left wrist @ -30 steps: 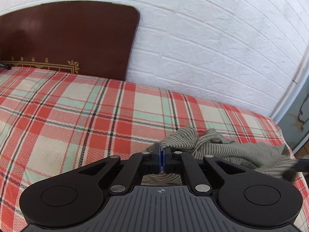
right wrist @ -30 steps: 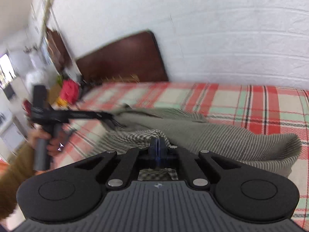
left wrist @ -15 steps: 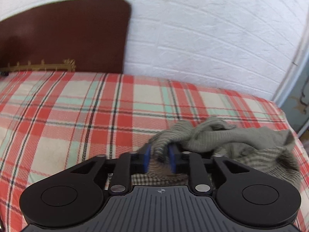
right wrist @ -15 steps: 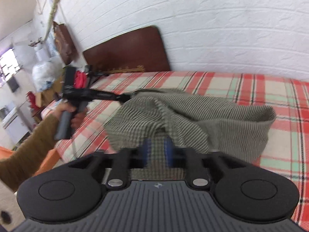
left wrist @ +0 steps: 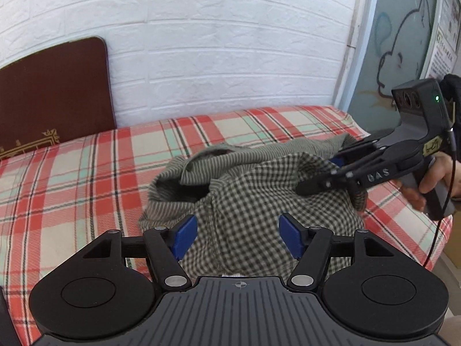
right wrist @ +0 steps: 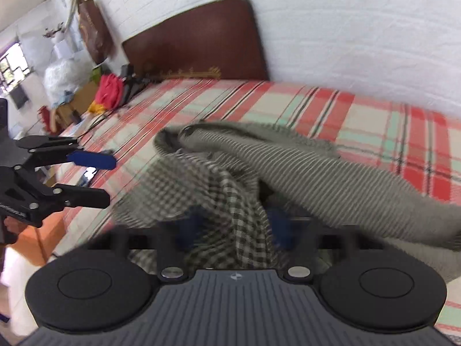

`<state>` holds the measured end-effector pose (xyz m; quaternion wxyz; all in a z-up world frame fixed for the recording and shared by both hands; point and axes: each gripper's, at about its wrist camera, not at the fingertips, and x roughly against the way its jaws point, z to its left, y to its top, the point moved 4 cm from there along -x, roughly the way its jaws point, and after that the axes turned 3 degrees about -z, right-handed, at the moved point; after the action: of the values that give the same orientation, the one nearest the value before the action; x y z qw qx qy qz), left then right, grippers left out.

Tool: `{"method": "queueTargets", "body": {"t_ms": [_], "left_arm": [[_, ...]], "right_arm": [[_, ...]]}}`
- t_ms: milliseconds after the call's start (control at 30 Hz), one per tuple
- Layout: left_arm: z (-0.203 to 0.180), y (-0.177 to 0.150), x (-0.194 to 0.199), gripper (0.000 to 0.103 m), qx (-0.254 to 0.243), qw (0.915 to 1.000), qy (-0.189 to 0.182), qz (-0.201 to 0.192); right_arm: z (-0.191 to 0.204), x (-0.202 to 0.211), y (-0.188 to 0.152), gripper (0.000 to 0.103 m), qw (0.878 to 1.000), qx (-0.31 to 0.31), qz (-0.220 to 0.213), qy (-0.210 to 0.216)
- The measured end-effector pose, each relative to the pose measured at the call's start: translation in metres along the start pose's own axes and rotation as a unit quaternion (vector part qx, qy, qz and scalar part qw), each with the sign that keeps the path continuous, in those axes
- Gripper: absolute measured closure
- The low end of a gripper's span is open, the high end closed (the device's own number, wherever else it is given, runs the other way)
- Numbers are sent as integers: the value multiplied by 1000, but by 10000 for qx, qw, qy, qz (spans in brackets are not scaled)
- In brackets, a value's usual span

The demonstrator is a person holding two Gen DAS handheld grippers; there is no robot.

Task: Fold clothes

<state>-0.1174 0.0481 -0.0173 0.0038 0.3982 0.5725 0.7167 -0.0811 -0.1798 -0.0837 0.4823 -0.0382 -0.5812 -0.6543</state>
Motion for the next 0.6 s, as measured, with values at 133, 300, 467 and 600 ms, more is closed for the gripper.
{"method": "queueTargets", "body": {"t_ms": [133, 300, 467, 600], "left_arm": [[-17, -4, 7, 25, -378, 9992, -142, -8], [-44, -5, 14, 18, -1019, 9944, -272, -97], [-75, 1, 4, 18, -1589, 9860, -491, -137], [-79, -3, -1, 46, -1478, 9870, -631, -92]], "right_arm": [[21, 43, 1, 94, 9984, 54, -433, 347], [55, 75, -12, 96, 9959, 418, -406, 687], [78, 88, -16, 97, 9932, 627, -415, 889], [96, 94, -27, 98, 9906, 779, -243, 1096]]}}
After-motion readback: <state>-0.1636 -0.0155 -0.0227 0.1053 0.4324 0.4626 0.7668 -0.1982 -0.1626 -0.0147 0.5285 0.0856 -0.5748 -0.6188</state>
